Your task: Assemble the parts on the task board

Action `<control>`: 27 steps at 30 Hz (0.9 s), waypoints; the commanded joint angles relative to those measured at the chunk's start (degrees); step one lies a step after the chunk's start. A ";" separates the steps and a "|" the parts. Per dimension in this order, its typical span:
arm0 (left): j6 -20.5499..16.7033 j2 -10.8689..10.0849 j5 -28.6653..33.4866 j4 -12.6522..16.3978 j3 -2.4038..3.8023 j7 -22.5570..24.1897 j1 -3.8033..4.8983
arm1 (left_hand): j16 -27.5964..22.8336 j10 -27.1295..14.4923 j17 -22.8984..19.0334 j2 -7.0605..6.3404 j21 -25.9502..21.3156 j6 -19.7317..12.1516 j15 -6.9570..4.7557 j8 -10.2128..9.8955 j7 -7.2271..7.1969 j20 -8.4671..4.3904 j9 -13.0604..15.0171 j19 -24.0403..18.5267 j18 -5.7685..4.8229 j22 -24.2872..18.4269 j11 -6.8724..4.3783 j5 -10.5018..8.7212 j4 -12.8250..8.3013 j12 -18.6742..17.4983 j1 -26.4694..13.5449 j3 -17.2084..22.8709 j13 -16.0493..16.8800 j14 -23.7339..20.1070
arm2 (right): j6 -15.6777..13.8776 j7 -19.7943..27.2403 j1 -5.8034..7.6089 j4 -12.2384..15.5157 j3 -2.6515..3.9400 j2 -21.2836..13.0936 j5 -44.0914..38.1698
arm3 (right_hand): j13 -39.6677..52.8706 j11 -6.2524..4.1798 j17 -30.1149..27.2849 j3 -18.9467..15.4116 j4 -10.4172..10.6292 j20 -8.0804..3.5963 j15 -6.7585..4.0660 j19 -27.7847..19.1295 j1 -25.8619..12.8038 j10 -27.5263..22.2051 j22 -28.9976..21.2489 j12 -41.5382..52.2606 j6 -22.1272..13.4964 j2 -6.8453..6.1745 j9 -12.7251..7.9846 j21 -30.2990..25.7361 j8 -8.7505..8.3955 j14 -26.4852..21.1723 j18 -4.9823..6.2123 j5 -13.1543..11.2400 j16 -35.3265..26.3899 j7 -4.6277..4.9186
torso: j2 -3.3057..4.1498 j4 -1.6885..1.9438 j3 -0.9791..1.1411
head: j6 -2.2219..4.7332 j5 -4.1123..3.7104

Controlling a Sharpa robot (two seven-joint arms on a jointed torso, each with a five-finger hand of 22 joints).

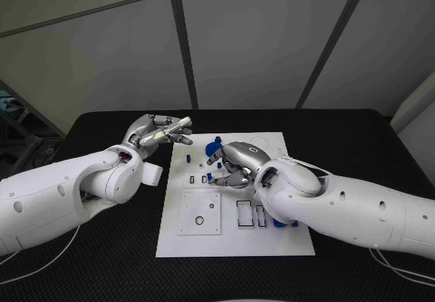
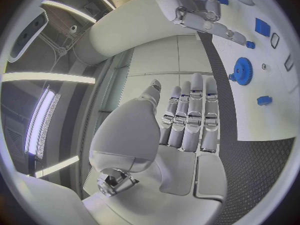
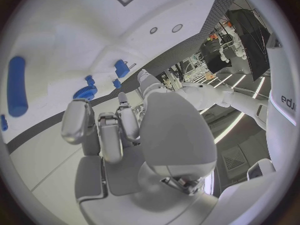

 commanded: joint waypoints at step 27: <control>23.08 6.57 -41.92 -5.32 -0.73 -51.02 7.01 | 18.70 5.93 21.08 -1.77 45.41 0.34 -6.40 17.45 -5.90 -7.24 10.94 19.07 -4.54 45.02 -6.23 1.81 11.15 50.41 -9.88 -8.43 49.34 5.15 | -5.00 15.49 3.66 1.13 5.02 -14.38 33.08 | -0.51 -0.68 11.28 -1.65 0.21 -0.74 -0.40 -3.17 1.02 -2.00 -5.78 -1.93 1.84 0.99 0.06 -3.51 2.04 5.16 0.56 5.08 -1.49 -0.68 | -2.52 -0.77 0.67 | -1.37 2.00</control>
